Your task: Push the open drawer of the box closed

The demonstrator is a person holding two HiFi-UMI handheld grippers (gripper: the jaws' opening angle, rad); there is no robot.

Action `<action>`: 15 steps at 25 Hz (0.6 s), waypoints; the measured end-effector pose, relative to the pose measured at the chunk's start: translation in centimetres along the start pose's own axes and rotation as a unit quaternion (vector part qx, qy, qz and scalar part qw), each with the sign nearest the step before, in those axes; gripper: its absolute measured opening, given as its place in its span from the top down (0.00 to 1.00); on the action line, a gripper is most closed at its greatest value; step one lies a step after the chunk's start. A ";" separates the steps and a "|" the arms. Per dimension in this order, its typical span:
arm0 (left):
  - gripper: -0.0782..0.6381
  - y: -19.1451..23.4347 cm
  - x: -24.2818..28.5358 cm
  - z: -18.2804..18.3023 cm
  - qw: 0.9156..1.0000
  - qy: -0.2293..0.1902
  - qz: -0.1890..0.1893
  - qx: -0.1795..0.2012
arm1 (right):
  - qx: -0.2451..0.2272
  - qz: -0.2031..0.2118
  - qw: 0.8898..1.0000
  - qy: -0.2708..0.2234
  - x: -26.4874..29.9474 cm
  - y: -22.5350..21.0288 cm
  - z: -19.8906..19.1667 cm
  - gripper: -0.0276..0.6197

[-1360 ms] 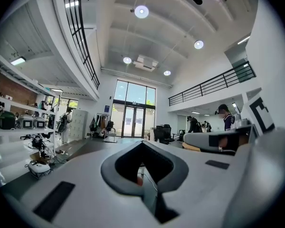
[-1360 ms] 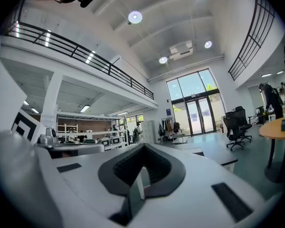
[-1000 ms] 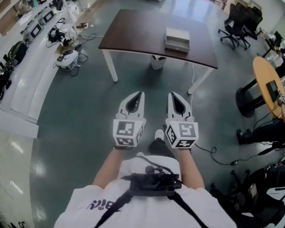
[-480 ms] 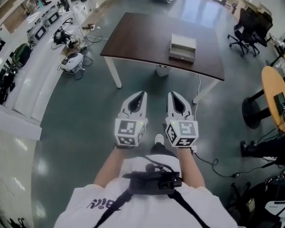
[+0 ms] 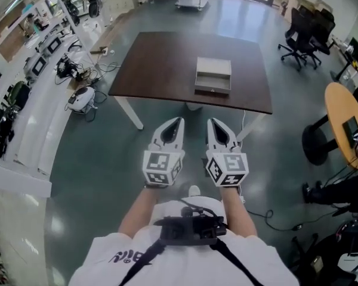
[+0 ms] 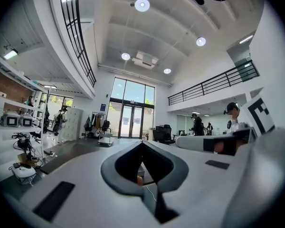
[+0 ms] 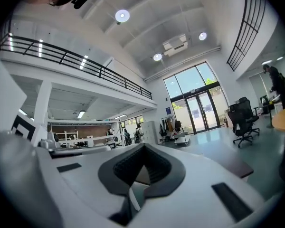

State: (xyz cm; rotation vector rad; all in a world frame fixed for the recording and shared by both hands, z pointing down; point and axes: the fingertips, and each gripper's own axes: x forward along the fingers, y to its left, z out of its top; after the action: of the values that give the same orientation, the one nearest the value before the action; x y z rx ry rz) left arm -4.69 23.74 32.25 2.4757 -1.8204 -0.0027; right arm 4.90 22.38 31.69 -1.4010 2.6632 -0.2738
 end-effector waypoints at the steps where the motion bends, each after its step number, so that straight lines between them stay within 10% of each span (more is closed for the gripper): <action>1: 0.87 -0.3 1.2 -0.3 1.000 0.001 -0.002 -0.001 | 0.005 0.001 1.000 0.000 0.4 -1.0 -0.1 0.97; 15: 0.87 -1.9 9.6 -2.0 0.999 0.022 0.012 -0.022 | 0.059 0.008 0.998 0.021 3.8 -9.0 -1.2 0.97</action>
State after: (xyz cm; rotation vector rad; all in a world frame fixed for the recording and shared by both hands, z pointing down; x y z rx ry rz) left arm 0.05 15.21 34.55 2.4046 -1.8120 0.0126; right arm 9.78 14.32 34.71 -1.3518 2.6433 -0.4557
